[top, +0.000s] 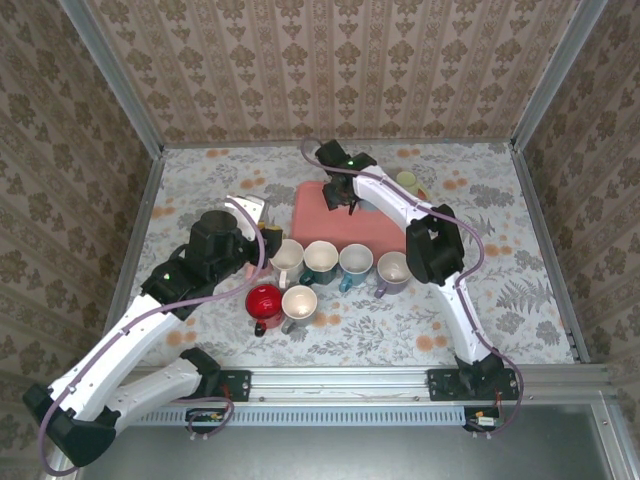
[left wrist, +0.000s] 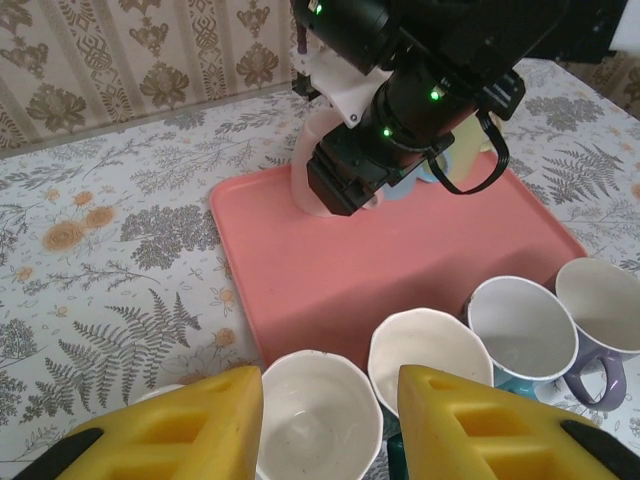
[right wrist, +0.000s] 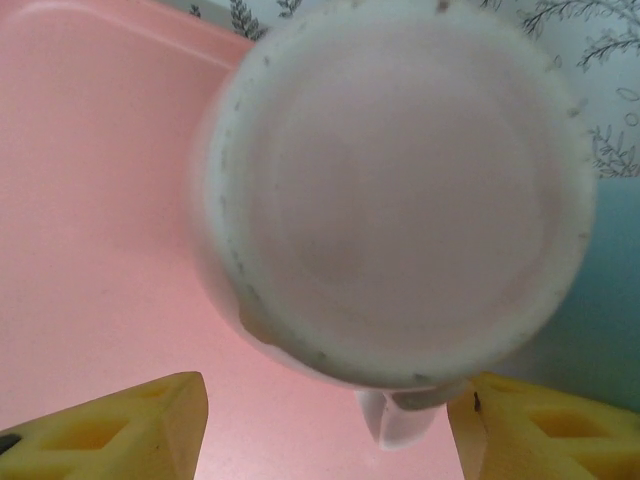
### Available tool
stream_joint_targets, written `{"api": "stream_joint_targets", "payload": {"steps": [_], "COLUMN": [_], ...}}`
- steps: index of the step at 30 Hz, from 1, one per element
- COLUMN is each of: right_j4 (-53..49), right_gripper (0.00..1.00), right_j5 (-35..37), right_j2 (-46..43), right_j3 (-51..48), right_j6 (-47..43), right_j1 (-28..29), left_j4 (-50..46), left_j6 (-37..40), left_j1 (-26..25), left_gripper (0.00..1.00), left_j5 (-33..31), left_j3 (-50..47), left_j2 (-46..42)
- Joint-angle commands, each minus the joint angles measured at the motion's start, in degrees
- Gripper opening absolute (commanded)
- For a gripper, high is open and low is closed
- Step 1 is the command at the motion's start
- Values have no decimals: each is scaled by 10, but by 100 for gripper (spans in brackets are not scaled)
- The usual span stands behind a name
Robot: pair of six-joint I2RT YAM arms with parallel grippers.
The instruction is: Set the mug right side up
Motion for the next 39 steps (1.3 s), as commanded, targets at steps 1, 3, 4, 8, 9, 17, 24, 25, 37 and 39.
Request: {"api": "stream_joint_targets", "payload": {"steps": [1,3,4,8,9,17,24,25,37,39], "right_j4": [-8,-5,-4,-5,-4,-5,11,22,268,305], "right_gripper": [64,60,59,51,47,13,0,0,0,0], "right_j5": [4,3,2,-4,-2,-3,-8,-9,-119,-155], "right_j2": [18,21,24,32,33,35,-22,-43,-402,-453], "right_j3": [16,16,15,23,23,34,5,-10,-311,-354], "right_j6": [7,10,10,14,14,4,3,1,87,110], "right_j1": [-5,-8,-10,-20,-23,-28,-21,-19,-17,-18], "left_j4": [14,14,15,15,16,17,18,20,22,25], "left_j6": [8,7,7,8,8,11,15,18,29,18], "left_j1": [1,2,1,1,1,1,1,1,3,3], "left_gripper": [41,41,41,41,41,41,41,42,53,61], "left_j5": [-7,-8,-8,-11,-11,-15,-20,-14,40,63], "left_j3": [-6,-7,-7,-8,-9,-11,-13,-13,-5,2], "left_j2": [-6,-6,-6,-6,-5,-3,-1,-2,-5,-5]}}
